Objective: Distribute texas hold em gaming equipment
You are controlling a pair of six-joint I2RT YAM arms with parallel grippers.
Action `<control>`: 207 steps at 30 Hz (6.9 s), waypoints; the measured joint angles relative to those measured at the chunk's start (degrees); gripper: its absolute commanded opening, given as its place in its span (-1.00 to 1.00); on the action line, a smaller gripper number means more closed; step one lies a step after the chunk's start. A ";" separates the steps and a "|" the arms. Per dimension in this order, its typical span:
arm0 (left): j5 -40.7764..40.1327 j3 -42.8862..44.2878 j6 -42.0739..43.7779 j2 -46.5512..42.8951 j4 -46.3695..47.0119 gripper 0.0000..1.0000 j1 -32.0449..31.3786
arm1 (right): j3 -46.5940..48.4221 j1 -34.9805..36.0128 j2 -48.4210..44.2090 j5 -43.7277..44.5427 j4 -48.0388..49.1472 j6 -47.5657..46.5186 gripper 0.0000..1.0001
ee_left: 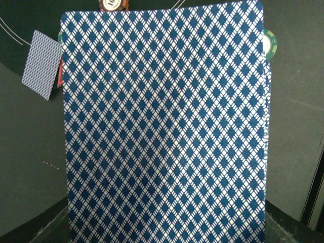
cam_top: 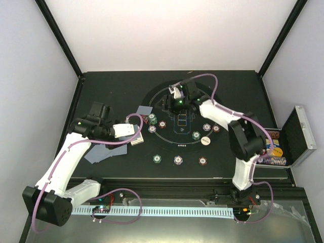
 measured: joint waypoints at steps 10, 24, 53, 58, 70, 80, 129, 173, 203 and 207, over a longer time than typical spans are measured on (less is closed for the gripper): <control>2.16 0.33 0.98 0.92 -0.31 -0.97 0.00 | -25.59 13.11 -16.31 -6.51 25.20 13.53 0.41; 3.74 0.63 2.95 0.87 -0.42 -0.97 -0.09 | -29.11 19.76 -15.58 -7.04 40.13 22.93 0.41; 3.85 0.63 3.52 0.79 -0.48 -0.97 -0.68 | -29.09 19.56 -11.56 -7.02 44.06 24.74 -0.14; 3.80 0.63 3.52 0.81 -0.66 -0.97 -0.68 | -30.14 18.93 -13.31 -6.78 42.88 23.69 -0.38; 3.69 0.66 3.50 0.81 -0.85 -0.97 -0.68 | -29.42 18.80 -14.56 -5.70 38.71 22.29 0.18; 3.45 0.66 3.52 0.83 -1.16 -0.97 -0.68 | -24.74 20.31 -7.28 -7.13 42.97 25.99 0.14; 2.47 0.94 3.50 1.92 -1.49 -0.97 -0.83 | -22.32 -9.81 -13.46 -10.80 25.27 13.14 -0.98; 2.89 3.43 1.97 0.92 -3.76 -0.97 -0.83 | -16.90 -10.78 -16.72 5.14 2.93 -0.57 0.58; 3.04 3.41 2.34 -0.22 -5.35 -0.97 -0.83 | -34.18 22.86 -15.82 -2.01 51.41 31.28 0.64; 3.04 3.41 2.43 0.04 -5.33 -0.97 -0.83 | -32.52 23.85 -13.57 -2.62 52.76 32.13 0.61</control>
